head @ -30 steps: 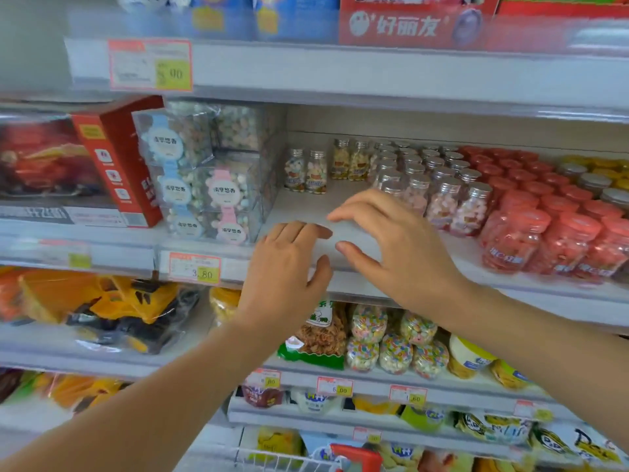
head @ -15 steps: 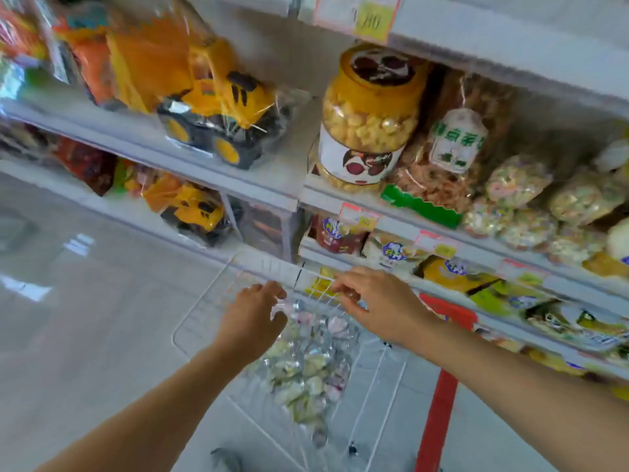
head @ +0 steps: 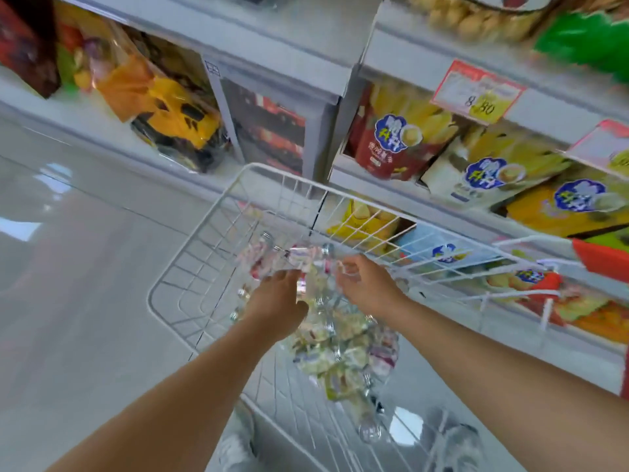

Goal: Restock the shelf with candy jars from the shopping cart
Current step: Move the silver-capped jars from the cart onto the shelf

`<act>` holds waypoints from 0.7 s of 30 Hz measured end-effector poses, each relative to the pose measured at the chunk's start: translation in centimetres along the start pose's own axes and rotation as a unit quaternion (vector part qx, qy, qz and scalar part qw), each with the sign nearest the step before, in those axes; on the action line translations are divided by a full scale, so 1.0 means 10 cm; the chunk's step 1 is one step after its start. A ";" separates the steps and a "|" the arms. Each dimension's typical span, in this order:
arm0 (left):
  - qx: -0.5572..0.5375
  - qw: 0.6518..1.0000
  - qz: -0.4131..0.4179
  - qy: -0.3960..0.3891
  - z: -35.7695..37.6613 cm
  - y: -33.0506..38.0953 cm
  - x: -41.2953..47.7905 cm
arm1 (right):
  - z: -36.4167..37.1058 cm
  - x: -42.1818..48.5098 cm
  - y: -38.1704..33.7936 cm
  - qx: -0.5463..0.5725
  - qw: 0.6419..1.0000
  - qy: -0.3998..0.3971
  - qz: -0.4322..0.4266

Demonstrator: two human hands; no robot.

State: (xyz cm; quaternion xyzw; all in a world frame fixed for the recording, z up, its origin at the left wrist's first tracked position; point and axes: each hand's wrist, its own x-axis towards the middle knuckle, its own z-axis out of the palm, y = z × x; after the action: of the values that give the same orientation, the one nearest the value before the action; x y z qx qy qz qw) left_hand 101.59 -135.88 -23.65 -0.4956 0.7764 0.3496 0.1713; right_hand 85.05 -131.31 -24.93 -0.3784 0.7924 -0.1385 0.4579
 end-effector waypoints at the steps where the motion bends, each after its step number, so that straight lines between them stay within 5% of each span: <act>1: 0.007 1.000 -0.001 -0.005 0.02 -0.04 0.08 | 0.08 0.12 -0.01 0.103 0.993 0.009 0.048; 5: 0.019 0.999 0.006 -0.051 0.14 -0.20 0.33 | 0.36 0.49 -0.08 0.307 0.937 0.047 0.157; 14: -0.042 0.998 -0.006 -0.039 0.20 -0.35 0.46 | 0.73 0.82 -0.10 0.209 0.935 0.196 0.208; 17: -0.067 0.997 -0.031 -0.019 0.14 -0.35 0.44 | 0.68 0.71 -0.12 0.176 0.951 0.199 0.160; 21: -0.080 0.994 -0.024 0.067 -0.02 -0.30 0.35 | 0.50 0.46 -0.16 0.176 0.969 0.175 -0.007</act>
State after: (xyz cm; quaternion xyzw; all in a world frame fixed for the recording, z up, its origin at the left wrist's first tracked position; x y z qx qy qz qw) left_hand 102.69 -139.07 -26.77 -0.5488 0.7433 0.3725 0.0872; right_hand 88.63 -135.12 -29.63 -0.2675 0.8206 -0.3429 0.3708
